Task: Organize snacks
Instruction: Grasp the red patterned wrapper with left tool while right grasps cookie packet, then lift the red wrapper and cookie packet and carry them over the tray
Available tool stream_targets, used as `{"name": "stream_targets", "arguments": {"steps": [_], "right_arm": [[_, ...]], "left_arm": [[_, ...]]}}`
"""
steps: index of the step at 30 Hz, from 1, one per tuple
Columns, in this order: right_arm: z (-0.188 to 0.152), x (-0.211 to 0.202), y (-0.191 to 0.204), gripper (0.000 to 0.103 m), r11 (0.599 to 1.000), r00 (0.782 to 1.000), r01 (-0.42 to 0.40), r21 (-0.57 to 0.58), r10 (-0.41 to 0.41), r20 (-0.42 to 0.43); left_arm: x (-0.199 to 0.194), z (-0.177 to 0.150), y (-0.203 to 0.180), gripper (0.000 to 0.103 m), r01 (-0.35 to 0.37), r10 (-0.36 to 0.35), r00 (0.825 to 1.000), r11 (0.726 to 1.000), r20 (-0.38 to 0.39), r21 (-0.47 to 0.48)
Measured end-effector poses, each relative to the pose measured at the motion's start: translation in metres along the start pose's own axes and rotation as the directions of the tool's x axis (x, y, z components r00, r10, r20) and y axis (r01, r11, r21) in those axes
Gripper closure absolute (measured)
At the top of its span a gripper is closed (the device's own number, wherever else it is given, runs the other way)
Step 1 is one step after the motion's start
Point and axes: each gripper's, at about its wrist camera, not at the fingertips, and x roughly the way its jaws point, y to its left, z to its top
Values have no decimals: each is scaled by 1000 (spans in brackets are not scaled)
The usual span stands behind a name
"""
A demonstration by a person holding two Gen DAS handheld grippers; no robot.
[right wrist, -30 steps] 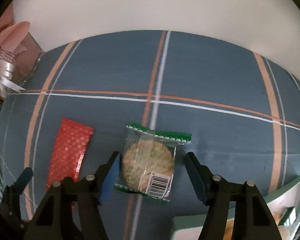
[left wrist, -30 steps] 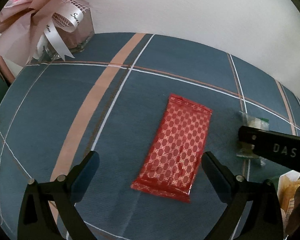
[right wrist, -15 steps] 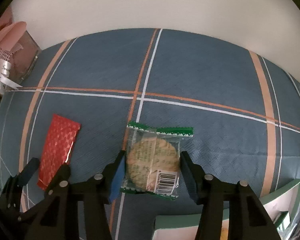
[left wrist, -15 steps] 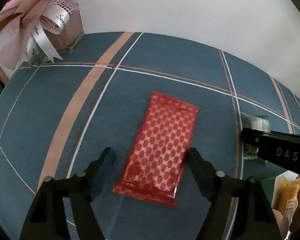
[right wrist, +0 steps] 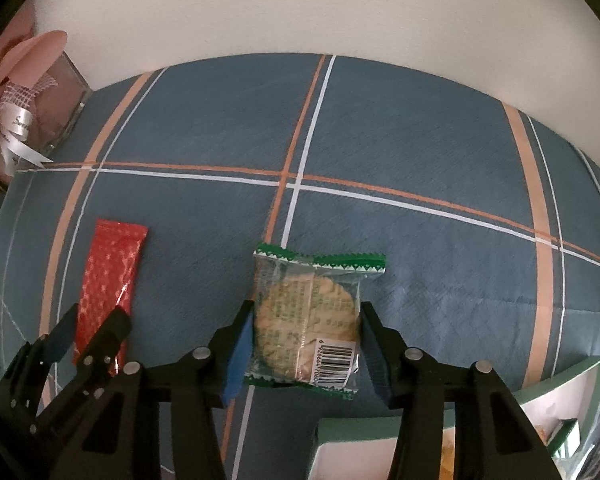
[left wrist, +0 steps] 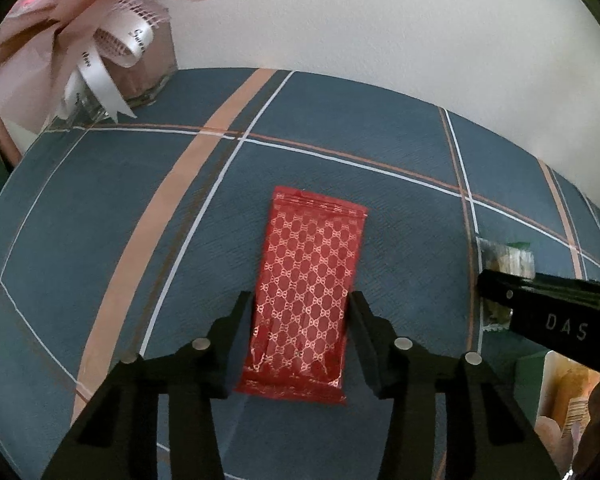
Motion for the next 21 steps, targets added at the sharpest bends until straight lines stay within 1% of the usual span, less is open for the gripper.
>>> {"name": "stream_targets", "arguments": {"steps": [4, 11, 15, 21], "right_arm": [[-4, 0, 0, 50, 1000, 1000, -11, -10, 11, 0], [-13, -7, 4, 50, 999, 999, -34, -35, 34, 8], [-21, -15, 5, 50, 997, 998, -67, -33, 68, 4], [-34, -28, 6, 50, 995, 995, -100, -19, 100, 1]], "left_arm": [[-2, -1, 7, 55, -7, 7, 1000, 1000, -2, -27], [-7, -2, 22, 55, 0, -1, 1000, 996, -21, -88], [-14, -4, 28, 55, 5, -9, 999, 992, -35, -126], [-28, -3, 32, 55, 7, -13, 999, 989, -38, -149]]}}
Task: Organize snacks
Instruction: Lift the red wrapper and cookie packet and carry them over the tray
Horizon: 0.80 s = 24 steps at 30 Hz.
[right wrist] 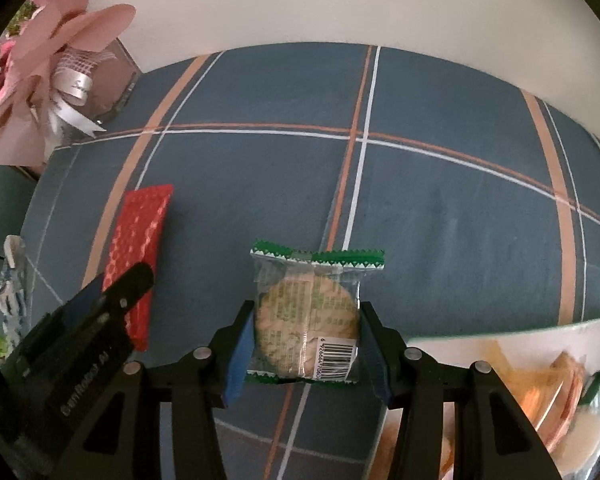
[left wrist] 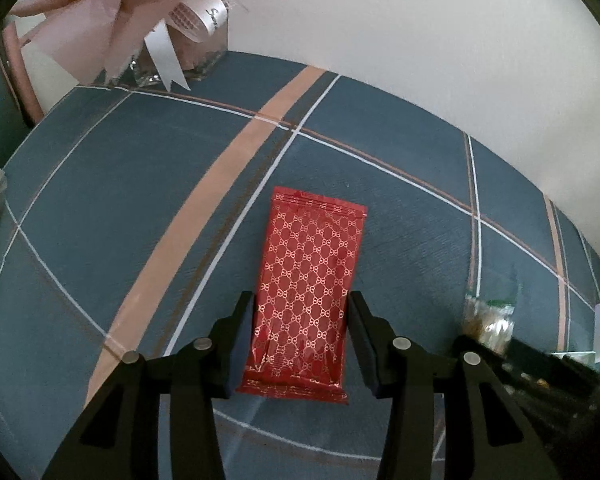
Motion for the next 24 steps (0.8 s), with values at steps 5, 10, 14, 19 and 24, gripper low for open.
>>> {"name": "stream_targets", "arguments": {"steps": [5, 10, 14, 19, 24], "right_arm": [[-15, -9, -1, 50, 998, 999, -34, 46, 34, -4], [-35, -21, -1, 50, 997, 999, -33, 75, 33, 1], [-50, -33, 4, 50, 997, 1000, 4, 76, -5, 15], [-71, -49, 4, 50, 996, 998, 43, 81, -47, 41], [-88, -63, 5, 50, 995, 996, 49, 88, -55, 71]], "left_arm": [[-15, -1, -1, 55, 18, -18, 1000, 1000, -3, -25], [-28, -11, -4, 55, 36, -37, 999, 998, -15, -43], [-37, -18, -5, 55, 39, -40, 999, 998, -20, -49], [-52, -27, -8, 55, 41, -42, 999, 998, -10, -41], [-63, -33, -7, 55, 36, -36, 999, 998, -4, -43]]}}
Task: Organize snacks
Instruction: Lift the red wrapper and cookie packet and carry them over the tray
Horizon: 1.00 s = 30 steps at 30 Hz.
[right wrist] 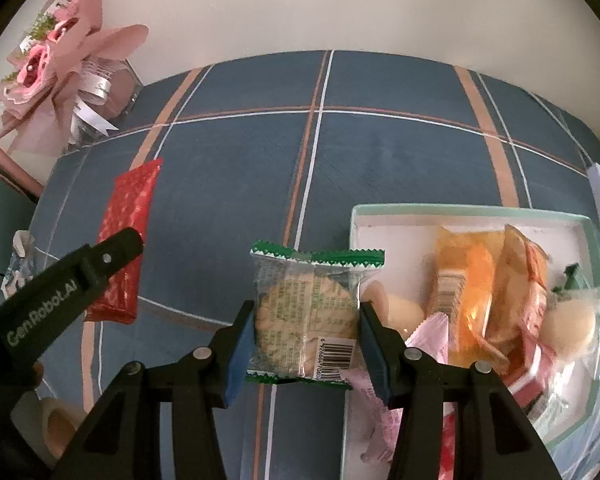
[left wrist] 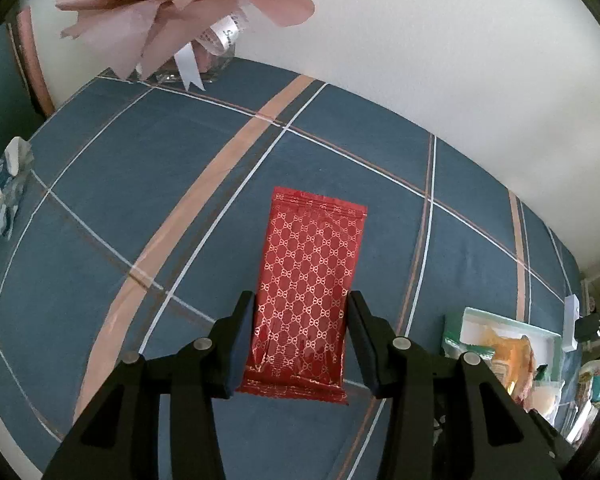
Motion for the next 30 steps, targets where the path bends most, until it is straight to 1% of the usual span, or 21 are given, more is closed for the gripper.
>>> {"name": "stream_targets", "arguments": {"steps": [8, 12, 20, 24, 27, 30], "right_arm": [[-17, -21, 2, 50, 1000, 999, -14, 12, 14, 37], [-24, -29, 2, 50, 999, 998, -27, 22, 26, 53], [-42, -54, -2, 50, 998, 994, -55, 38, 51, 99], [-45, -62, -1, 50, 996, 990, -84, 35, 79, 116], [-44, -66, 1, 50, 996, 988, -83, 25, 79, 130], [-42, -70, -3, 50, 995, 985, -98, 30, 93, 143]], "left_arm": [[-20, -12, 5, 55, 4, -4, 1000, 1000, 4, -13], [-36, -17, 4, 55, 20, -20, 1000, 1000, 22, -14], [-74, -32, -8, 55, 23, -26, 995, 999, 92, 28], [-82, -39, -15, 55, 22, -27, 994, 999, 103, 49], [-87, -42, -17, 55, 25, -31, 993, 998, 110, 52], [-89, -42, -19, 55, 6, -13, 992, 998, 123, 61]]}}
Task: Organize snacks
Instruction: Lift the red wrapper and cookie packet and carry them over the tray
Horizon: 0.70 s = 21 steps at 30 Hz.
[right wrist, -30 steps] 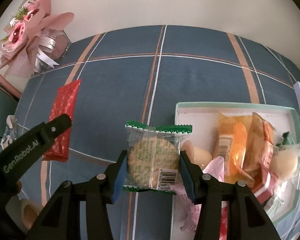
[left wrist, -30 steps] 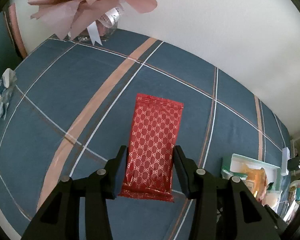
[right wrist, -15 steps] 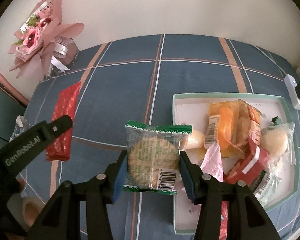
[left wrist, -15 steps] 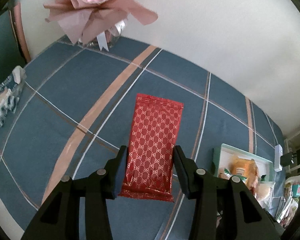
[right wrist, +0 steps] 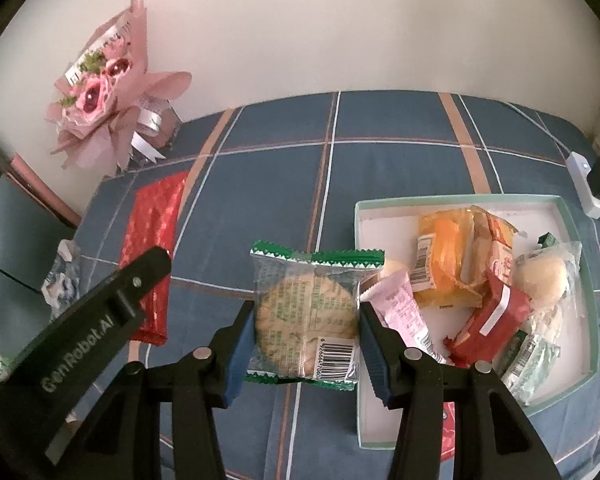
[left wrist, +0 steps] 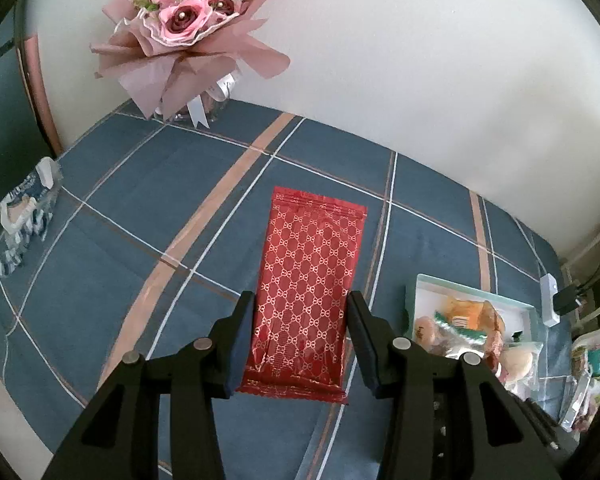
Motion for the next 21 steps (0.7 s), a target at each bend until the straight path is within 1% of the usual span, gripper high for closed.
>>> {"name": "stream_targets", "arguments": {"steps": [4, 8, 15, 17, 21], "right_arm": [[2, -6, -6, 50, 1000, 1000, 21, 8, -21, 20], [4, -7, -17, 50, 1000, 1000, 16, 26, -17, 18], [6, -15, -63, 50, 988, 993, 117, 104, -120, 24], [7, -17, -77, 50, 983, 991, 127, 133, -131, 22], [6, -24, -102, 50, 972, 989, 141, 186, -148, 22]], "left_arm": [[-2, -1, -4, 55, -13, 13, 1000, 1000, 9, 10], [-1, -4, -14, 55, -15, 15, 1000, 999, 8, 34], [5, -12, -47, 55, 45, -43, 999, 995, -22, 86], [7, -15, -58, 55, 76, -73, 997, 992, -38, 98], [8, -22, -76, 55, 109, -102, 993, 986, -62, 125]]}}
